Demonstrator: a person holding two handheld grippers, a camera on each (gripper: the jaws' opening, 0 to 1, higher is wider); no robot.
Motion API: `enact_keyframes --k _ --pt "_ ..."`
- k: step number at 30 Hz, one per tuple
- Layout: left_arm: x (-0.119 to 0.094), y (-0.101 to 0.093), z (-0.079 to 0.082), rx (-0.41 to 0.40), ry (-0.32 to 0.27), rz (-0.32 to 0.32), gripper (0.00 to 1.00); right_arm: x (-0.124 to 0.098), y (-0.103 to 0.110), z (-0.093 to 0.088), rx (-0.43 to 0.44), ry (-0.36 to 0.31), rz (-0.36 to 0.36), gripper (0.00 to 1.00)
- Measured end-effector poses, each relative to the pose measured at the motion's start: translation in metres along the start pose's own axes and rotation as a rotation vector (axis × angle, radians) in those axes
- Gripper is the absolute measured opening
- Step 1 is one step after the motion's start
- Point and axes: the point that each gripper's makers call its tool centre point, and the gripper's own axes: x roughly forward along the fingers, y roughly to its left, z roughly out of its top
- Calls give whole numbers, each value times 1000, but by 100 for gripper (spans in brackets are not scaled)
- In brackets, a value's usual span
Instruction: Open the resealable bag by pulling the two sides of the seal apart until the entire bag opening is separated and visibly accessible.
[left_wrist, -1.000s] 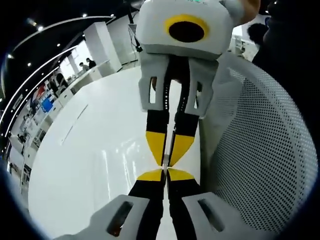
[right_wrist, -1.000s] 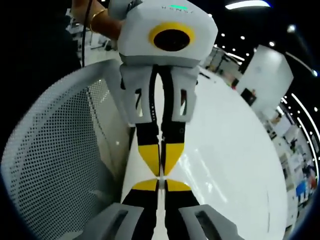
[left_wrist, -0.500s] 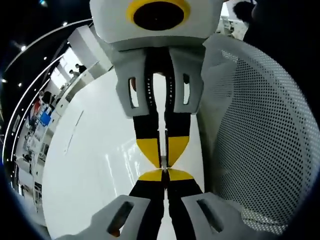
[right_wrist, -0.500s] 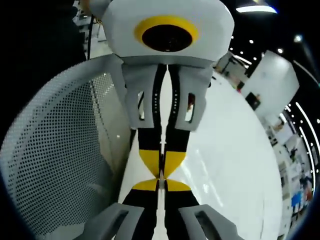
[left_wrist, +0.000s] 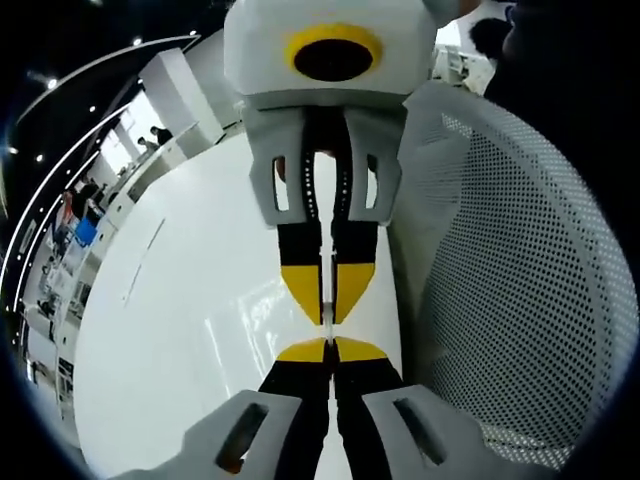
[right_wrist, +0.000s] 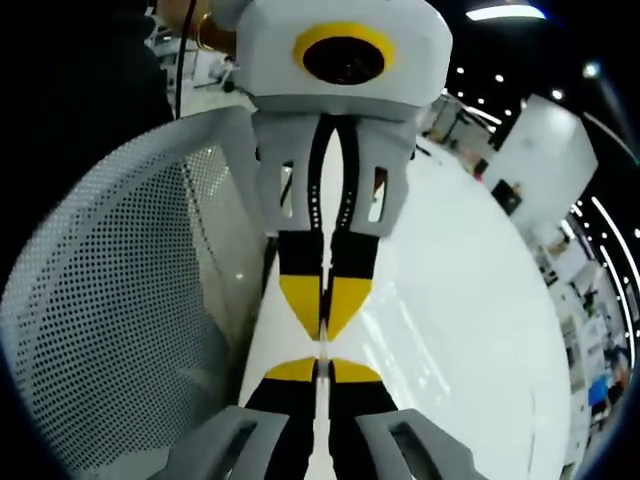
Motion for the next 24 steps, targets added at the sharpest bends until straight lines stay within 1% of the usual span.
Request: enact_keyframes --k 5,6,8,9,10,15,17,18,21,24 --pt "-3 2 -1 -17 -8 10 0 -2 -2 -6 10 11 -10 0" --pt "-3 2 -1 -18 -8 10 0 -2 -2 -8 8 17 -11 0" --pt "-3 1 -1 -47 -14 6 0 -3 -2 -11 2 25 -13 0" --pt "-3 1 -1 -50 -16 8 0 -3 -2 -15 -19 42 -17 0" --pt "-3 2 -1 -50 -16 9 0 -3 -2 -15 -19 44 -16 0" --pt "-2 1 0 -60 -20 5 0 -4 -3 -18 -4 45 -26 0" --pt "2 2 -1 -23 4 10 0 -4 -2 -19 -10 53 -26 0" --pt "3 3 0 -19 8 21 0 -4 -2 -20 -16 58 -27 0" --pt "4 0 2 -52 -1 3 0 -7 -3 -21 -15 60 -34 0" --pt "7 1 3 -56 -7 11 0 -9 -3 -17 -7 45 -38 0"
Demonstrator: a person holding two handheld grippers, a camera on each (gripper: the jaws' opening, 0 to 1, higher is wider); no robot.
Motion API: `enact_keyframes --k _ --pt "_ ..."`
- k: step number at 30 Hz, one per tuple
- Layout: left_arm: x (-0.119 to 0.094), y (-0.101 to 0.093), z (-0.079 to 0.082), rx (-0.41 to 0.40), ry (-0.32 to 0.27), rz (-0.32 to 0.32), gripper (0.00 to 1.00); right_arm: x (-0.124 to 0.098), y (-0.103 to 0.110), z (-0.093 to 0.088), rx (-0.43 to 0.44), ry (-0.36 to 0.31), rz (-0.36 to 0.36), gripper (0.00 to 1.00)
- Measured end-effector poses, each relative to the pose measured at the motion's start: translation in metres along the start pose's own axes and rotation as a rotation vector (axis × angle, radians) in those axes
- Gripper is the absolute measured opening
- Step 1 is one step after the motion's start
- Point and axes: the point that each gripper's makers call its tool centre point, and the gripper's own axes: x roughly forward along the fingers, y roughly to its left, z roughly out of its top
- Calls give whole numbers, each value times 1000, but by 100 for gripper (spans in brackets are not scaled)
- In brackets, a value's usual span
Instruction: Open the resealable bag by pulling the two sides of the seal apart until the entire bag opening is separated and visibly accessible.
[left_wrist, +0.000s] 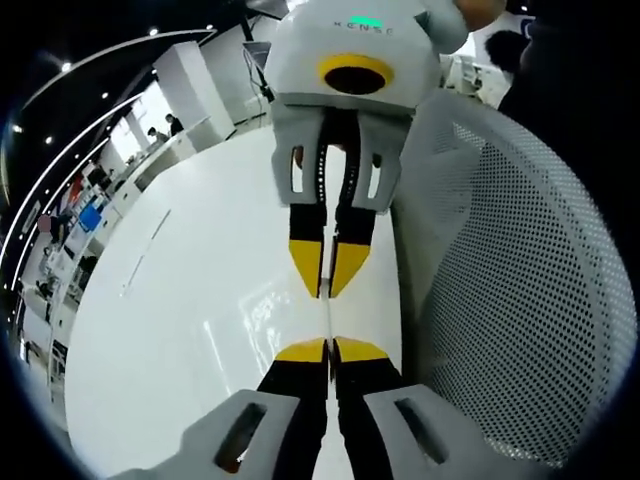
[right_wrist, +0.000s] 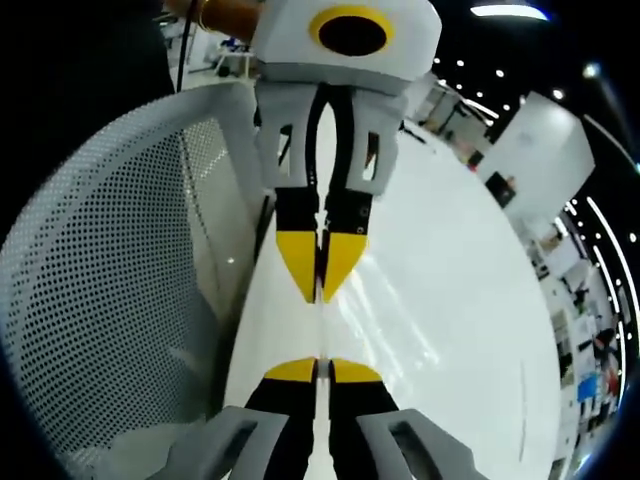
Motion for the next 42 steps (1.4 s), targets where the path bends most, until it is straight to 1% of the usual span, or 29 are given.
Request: enact_keyframes --k 2,4,7,9,13,18,27,32,34,35,36,39,42 --pt "4 1 -1 10 17 4 3 0 1 5 17 -18 3 0" --pt "6 -1 0 20 20 0 4 2 3 8 21 -25 5 0" --pt "8 -4 4 21 9 -8 3 4 4 11 19 -28 10 0" --pt "9 -4 5 30 11 -8 3 4 4 12 22 -33 12 0" --pt "10 -3 4 39 17 -8 0 5 5 13 17 -33 12 0" --pt "11 -3 4 40 7 -14 0 5 4 12 32 -37 9 0" --pt "9 0 8 33 -13 12 0 2 2 12 49 -50 -4 0" --pt "5 1 8 27 -14 15 0 2 1 8 51 -40 -6 0" --pt "2 3 7 27 -12 18 0 1 0 2 48 -18 -9 0" --pt "1 3 7 24 -16 16 0 0 -1 2 56 -29 -8 0" --pt "0 3 8 23 -17 16 0 -1 -1 2 88 -37 -8 0" --pt "-2 4 8 22 -20 19 0 -2 -1 -3 74 -21 -10 0" --pt "-3 4 8 22 -22 19 0 -3 -2 -7 87 -17 -13 0"
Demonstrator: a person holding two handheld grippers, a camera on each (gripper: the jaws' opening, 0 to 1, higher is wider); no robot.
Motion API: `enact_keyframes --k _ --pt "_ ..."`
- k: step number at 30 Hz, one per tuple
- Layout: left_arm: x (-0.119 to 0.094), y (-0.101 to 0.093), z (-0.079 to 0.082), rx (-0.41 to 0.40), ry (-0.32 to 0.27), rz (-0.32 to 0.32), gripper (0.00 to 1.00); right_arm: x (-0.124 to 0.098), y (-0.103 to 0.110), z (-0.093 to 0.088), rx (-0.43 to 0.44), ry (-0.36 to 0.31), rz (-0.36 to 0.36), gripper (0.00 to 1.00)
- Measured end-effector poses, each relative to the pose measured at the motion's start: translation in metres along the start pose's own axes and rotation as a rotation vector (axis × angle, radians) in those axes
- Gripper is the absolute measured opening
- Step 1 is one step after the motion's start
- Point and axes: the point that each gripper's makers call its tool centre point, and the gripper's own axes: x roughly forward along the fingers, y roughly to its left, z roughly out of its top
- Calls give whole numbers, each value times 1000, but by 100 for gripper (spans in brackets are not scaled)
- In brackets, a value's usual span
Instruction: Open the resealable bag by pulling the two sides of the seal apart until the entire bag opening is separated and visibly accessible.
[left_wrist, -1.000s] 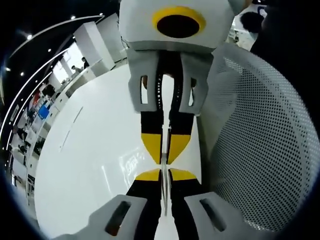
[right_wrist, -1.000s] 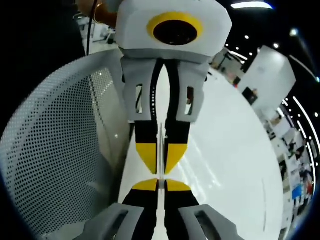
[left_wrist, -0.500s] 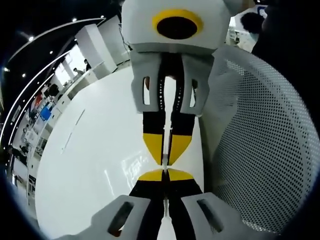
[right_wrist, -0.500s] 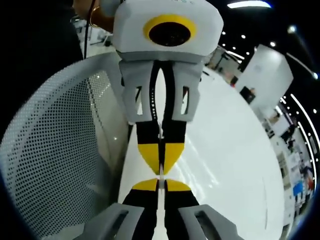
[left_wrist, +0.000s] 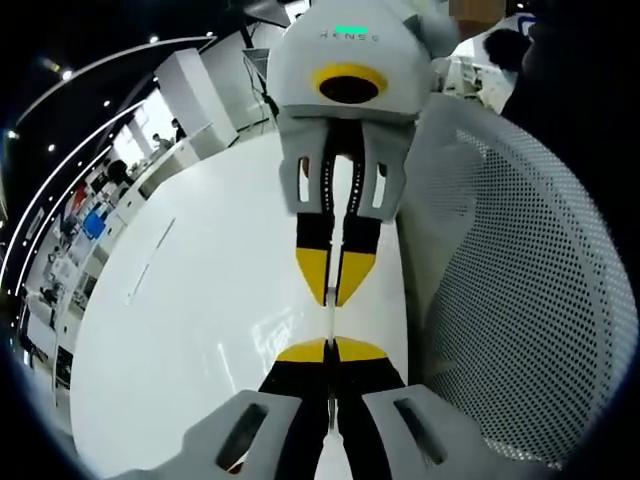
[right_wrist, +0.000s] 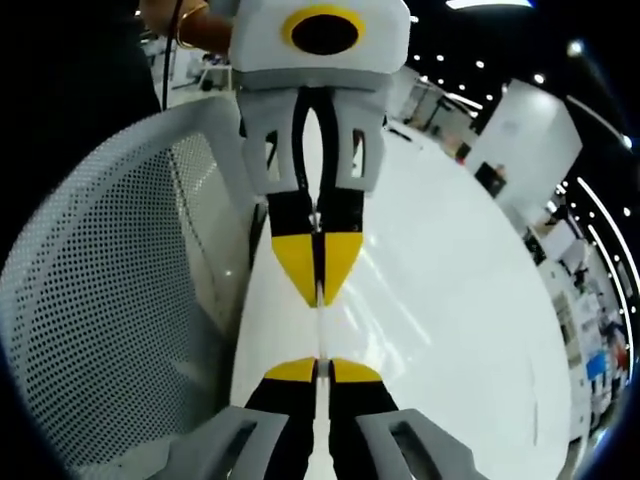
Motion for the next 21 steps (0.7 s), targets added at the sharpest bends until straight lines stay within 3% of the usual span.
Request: enact_keyframes --k 21 --pt "-5 -3 -3 -13 8 -13 0 -3 3 -34 70 41 -2 0"
